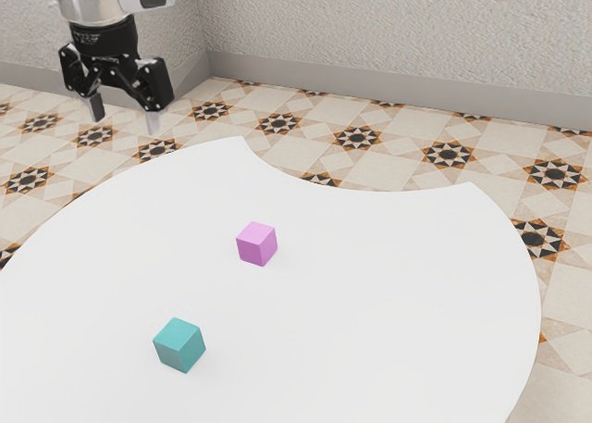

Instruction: Pick up the blue block with one arm, and put the blue block on the pink block with one arm

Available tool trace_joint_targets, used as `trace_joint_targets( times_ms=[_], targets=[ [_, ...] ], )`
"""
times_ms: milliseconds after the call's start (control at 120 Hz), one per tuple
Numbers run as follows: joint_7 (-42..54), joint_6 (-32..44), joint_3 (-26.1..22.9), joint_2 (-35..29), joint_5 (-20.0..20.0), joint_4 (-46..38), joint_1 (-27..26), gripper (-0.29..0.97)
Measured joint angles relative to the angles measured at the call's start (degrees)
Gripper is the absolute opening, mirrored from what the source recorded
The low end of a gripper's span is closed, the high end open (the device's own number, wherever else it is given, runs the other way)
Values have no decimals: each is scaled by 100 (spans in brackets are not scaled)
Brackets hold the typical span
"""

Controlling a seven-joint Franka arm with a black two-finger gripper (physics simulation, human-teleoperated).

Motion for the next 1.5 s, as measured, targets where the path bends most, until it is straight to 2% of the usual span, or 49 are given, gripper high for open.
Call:
trace_joint_targets(
  times_ms=[133, 258, 375, 517, 792, 942, 1075, 1275, 1500],
  targets=[
    [72, 515, 41, -394, -54, -566, -29, 68],
    [122, 1110, 46, -884, -96, -1475, -29, 68],
    [-54, 1840, -27, -1636, -256, -3145, -34, 68],
    [-309, 2803, -17, -1620, -440, -4347, -13, 68],
    [-595, 3942, -5, -756, -502, -4632, 303, 68],
    [-412, 3759, 68, -974, -190, -4581, 352, 68],
    [-266, 4074, 137, -276, -48, -4768, 359, 68],
    [-132, 4700, 141, -168, -285, -5196, 371, 68],
    [-23, 5151, 138, 424, -383, -5202, 488, 68]
  ],
)
